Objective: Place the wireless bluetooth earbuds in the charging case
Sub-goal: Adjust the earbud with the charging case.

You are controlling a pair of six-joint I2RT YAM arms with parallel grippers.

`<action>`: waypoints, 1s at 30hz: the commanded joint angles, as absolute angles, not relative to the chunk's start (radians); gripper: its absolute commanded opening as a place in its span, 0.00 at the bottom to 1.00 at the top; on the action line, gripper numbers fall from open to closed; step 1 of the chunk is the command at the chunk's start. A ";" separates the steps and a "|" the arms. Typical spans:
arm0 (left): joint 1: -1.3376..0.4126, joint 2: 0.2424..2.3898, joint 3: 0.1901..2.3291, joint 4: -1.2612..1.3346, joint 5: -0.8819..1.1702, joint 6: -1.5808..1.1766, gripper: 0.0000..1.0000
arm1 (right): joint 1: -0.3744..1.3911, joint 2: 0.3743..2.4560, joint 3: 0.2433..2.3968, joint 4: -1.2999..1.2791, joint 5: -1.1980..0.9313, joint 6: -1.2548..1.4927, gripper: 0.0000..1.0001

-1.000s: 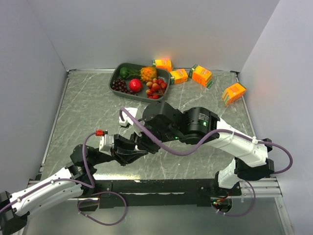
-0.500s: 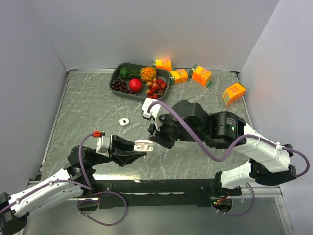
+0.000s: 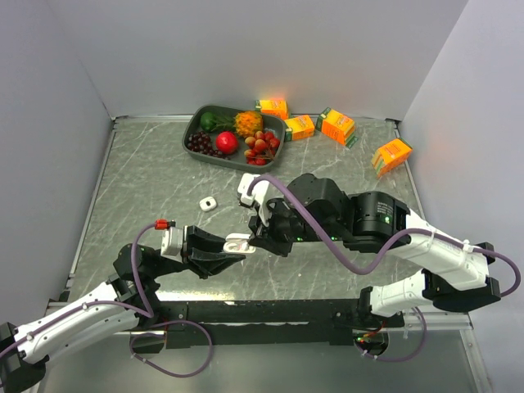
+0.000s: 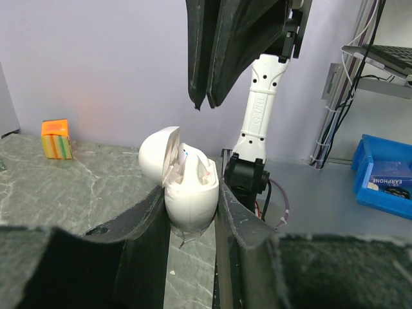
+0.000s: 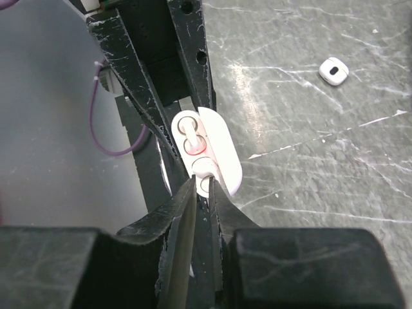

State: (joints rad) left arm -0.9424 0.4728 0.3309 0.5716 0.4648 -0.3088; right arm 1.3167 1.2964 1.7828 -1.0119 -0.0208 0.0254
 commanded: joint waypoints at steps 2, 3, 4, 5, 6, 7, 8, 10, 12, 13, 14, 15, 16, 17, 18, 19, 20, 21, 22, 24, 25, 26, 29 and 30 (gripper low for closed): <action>-0.946 0.466 0.351 0.617 0.453 -0.311 0.01 | 1.313 1.270 1.761 -0.979 -0.028 0.037 0.16; -0.946 0.468 0.351 0.618 0.453 -0.311 0.01 | 1.315 1.273 1.761 -0.982 -0.026 0.038 0.15; -0.946 0.468 0.351 0.620 0.453 -0.313 0.01 | 1.315 1.278 1.763 -0.985 -0.026 0.038 0.12; -0.946 0.468 0.351 0.623 0.453 -0.314 0.01 | 1.315 1.281 1.761 -0.983 -0.029 0.038 0.11; -0.946 0.469 0.353 0.623 0.453 -0.314 0.01 | 1.315 1.282 1.761 -0.983 -0.028 0.037 0.10; -0.945 0.469 0.354 0.623 0.454 -0.314 0.01 | 1.315 1.287 1.758 -0.985 -0.026 0.037 0.08; -0.946 0.469 0.356 0.623 0.456 -0.313 0.01 | 1.315 1.289 1.758 -0.986 -0.028 0.037 0.08; -0.946 0.469 0.357 0.620 0.456 -0.313 0.01 | 1.315 1.290 1.756 -0.980 -0.032 0.040 0.07; -0.946 0.466 0.357 0.620 0.456 -0.313 0.01 | 1.315 1.295 1.756 -0.977 -0.037 0.038 0.07; -0.945 0.466 0.357 0.618 0.454 -0.313 0.01 | 1.312 1.304 1.758 -0.982 -0.035 0.038 0.07; -0.946 0.466 0.357 0.621 0.457 -0.314 0.01 | 1.316 1.307 1.759 -0.983 -0.031 0.038 0.08; -0.946 0.465 0.357 0.621 0.456 -0.314 0.01 | 1.316 1.308 1.756 -0.983 -0.031 0.038 0.08; -0.946 0.465 0.359 0.621 0.456 -0.314 0.01 | 1.316 1.312 1.756 -0.985 -0.026 0.038 0.09; -0.945 0.462 0.359 0.620 0.457 -0.314 0.01 | 1.316 1.312 1.759 -0.985 -0.020 0.041 0.11; -0.946 0.460 0.359 0.620 0.454 -0.314 0.01 | 1.315 1.312 1.759 -0.986 -0.012 0.043 0.14; -0.946 0.460 0.357 0.620 0.456 -0.314 0.01 | 1.316 1.310 1.756 -0.985 -0.012 0.041 0.22; -0.946 0.457 0.357 0.620 0.456 -0.314 0.01 | 1.316 1.309 1.755 -0.982 -0.012 0.041 0.25; -0.946 0.456 0.357 0.620 0.457 -0.314 0.01 | 1.318 1.305 1.750 -0.979 -0.020 0.046 0.28; -0.948 0.456 0.357 0.621 0.457 -0.316 0.01 | 1.316 1.299 1.747 -0.971 -0.020 0.048 0.31; -0.945 0.457 0.357 0.627 0.463 -0.318 0.01 | 1.316 1.296 1.738 -0.966 -0.020 0.051 0.33; -0.946 0.459 0.356 0.632 0.463 -0.321 0.01 | 1.315 1.296 1.738 -0.965 -0.021 0.051 0.34; -0.946 0.459 0.356 0.635 0.465 -0.324 0.01 | 1.313 1.295 1.732 -0.963 -0.025 0.051 0.34; -0.946 0.457 0.354 0.646 0.471 -0.328 0.01 | 1.315 1.290 1.726 -0.956 -0.037 0.057 0.35; -0.946 0.456 0.353 0.647 0.471 -0.330 0.01 | 1.315 1.289 1.723 -0.954 -0.037 0.057 0.35</action>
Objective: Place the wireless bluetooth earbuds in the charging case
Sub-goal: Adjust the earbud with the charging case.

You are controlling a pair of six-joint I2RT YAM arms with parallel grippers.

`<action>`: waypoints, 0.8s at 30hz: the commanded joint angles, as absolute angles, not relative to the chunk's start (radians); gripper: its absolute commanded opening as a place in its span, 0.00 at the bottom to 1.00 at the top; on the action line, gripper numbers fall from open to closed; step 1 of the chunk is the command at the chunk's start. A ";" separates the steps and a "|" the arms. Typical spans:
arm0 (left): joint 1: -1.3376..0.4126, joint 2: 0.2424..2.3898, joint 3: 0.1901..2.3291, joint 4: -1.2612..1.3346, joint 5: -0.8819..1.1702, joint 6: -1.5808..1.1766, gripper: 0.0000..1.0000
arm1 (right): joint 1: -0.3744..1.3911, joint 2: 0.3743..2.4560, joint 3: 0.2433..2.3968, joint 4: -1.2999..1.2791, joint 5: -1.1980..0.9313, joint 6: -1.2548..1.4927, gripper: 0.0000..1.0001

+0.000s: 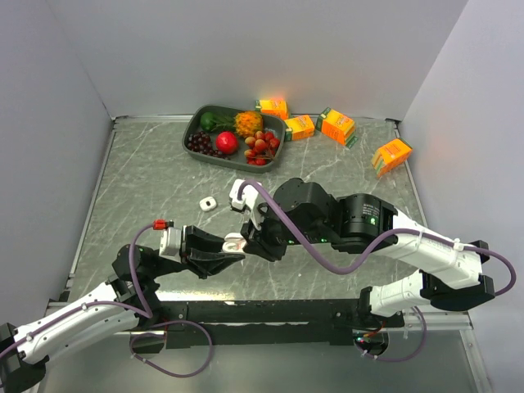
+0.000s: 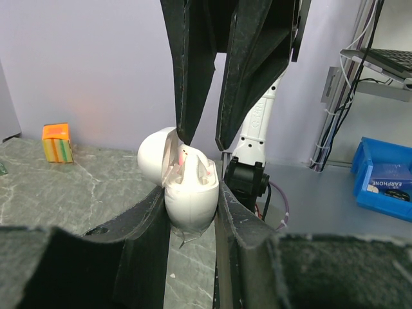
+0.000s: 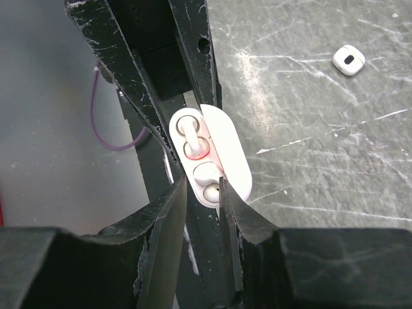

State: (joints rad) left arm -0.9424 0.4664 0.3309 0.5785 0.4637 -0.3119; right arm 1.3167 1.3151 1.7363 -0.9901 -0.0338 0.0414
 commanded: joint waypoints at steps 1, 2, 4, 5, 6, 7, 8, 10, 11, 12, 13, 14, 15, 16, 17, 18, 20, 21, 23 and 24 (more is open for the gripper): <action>-0.945 0.454 0.350 0.652 0.469 -0.331 0.01 | 1.315 1.287 1.723 -0.956 -0.035 0.058 0.35; -0.946 0.453 0.350 0.652 0.469 -0.331 0.01 | 1.313 1.287 1.720 -0.954 -0.035 0.058 0.35; -0.945 0.449 0.348 0.655 0.468 -0.333 0.01 | 1.312 1.282 1.718 -0.956 -0.037 0.063 0.36; -0.946 0.448 0.348 0.655 0.466 -0.333 0.02 | 1.310 1.282 1.720 -0.954 -0.035 0.061 0.36; -0.946 0.446 0.348 0.655 0.466 -0.334 0.01 | 1.310 1.282 1.720 -0.957 -0.034 0.063 0.37; -0.946 0.449 0.348 0.652 0.465 -0.334 0.01 | 1.310 1.281 1.723 -0.959 -0.032 0.064 0.37; -0.946 0.449 0.348 0.650 0.465 -0.333 0.01 | 1.310 1.278 1.724 -0.957 -0.031 0.064 0.38; -0.946 0.448 0.350 0.649 0.465 -0.333 0.01 | 1.310 1.264 1.730 -0.951 -0.029 0.069 0.38; -0.945 0.448 0.350 0.647 0.462 -0.333 0.01 | 1.310 1.259 1.735 -0.954 -0.025 0.072 0.39; -0.946 0.446 0.350 0.647 0.462 -0.331 0.01 | 1.312 1.258 1.741 -0.959 -0.025 0.077 0.39; -0.945 0.446 0.350 0.649 0.460 -0.333 0.01 | 1.310 1.258 1.750 -0.963 -0.026 0.078 0.40; -0.946 0.445 0.348 0.649 0.457 -0.333 0.01 | 1.310 1.258 1.749 -0.963 -0.029 0.081 0.39; -0.946 0.445 0.350 0.649 0.457 -0.333 0.01 | 1.312 1.255 1.746 -0.963 -0.029 0.086 0.40; -0.946 0.445 0.350 0.649 0.459 -0.333 0.01 | 1.310 1.255 1.741 -0.963 -0.031 0.086 0.40; -0.946 0.446 0.351 0.649 0.459 -0.331 0.01 | 1.312 1.252 1.740 -0.963 -0.031 0.089 0.40; -0.945 0.445 0.351 0.647 0.457 -0.333 0.01 | 1.309 1.250 1.736 -0.962 -0.032 0.092 0.41; -0.946 0.445 0.351 0.649 0.457 -0.334 0.01 | 1.305 1.250 1.730 -0.960 -0.037 0.092 0.41; -0.946 0.442 0.350 0.653 0.457 -0.334 0.01 | 1.299 1.250 1.726 -0.962 -0.038 0.094 0.41; -0.946 0.442 0.350 0.655 0.459 -0.336 0.01 | 1.293 1.246 1.712 -0.954 -0.046 0.097 0.41; -0.945 0.442 0.353 0.655 0.462 -0.336 0.01 | 1.284 1.243 1.707 -0.951 -0.054 0.098 0.41</action>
State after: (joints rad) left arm -0.9424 0.4538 0.3309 0.5945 0.4606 -0.3195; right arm 1.3071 1.2800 1.7256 -0.9825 -0.0456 0.0811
